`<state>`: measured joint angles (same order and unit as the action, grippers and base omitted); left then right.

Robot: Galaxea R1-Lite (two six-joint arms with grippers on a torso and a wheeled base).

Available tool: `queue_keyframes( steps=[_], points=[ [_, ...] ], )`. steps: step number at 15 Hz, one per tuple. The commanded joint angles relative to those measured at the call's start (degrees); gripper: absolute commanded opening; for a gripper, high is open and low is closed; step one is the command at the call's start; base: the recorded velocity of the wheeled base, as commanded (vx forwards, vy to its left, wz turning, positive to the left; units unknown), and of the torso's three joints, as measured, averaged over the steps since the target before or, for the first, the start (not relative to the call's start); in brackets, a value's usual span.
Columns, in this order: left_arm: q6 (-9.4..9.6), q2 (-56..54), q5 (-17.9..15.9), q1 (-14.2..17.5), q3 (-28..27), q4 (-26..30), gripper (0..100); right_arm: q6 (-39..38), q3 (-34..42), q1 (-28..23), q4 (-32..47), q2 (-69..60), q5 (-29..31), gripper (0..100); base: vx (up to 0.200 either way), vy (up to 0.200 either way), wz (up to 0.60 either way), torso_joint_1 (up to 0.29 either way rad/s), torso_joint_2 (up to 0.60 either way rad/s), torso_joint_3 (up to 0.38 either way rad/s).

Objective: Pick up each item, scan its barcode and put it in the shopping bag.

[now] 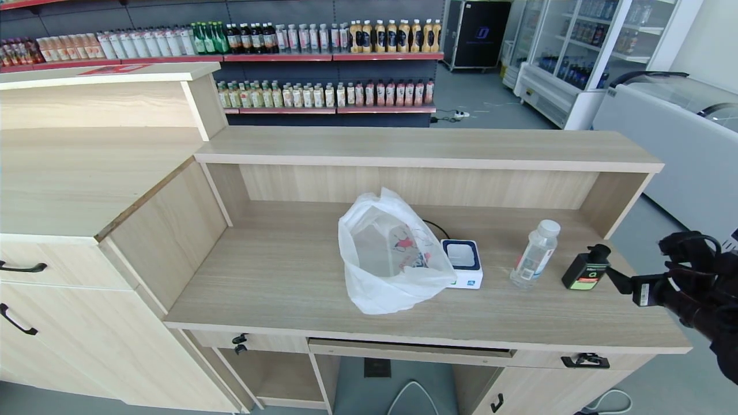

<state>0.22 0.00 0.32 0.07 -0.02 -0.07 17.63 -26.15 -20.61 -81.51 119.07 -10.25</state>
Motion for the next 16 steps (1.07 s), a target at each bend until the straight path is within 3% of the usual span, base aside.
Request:
queue_keyframes(
  steps=[1,7,16],
  points=[
    [0.04,0.0,0.03,0.01,-0.06,-0.01,100,0.04,-4.96,3.39,0.03,6.09,-0.12,100,0.0,0.0,0.0,0.0,0.0,0.0],
    [0.04,0.0,0.03,0.01,0.02,-0.01,100,-0.4,-13.23,9.89,-1.46,14.26,-4.34,100,0.0,0.0,0.0,0.0,0.0,0.0],
    [0.04,0.0,0.03,0.01,0.02,-0.01,100,-1.19,-20.87,12.18,-1.29,20.77,-6.18,100,0.0,0.0,0.0,0.0,0.0,0.0]
  ],
)
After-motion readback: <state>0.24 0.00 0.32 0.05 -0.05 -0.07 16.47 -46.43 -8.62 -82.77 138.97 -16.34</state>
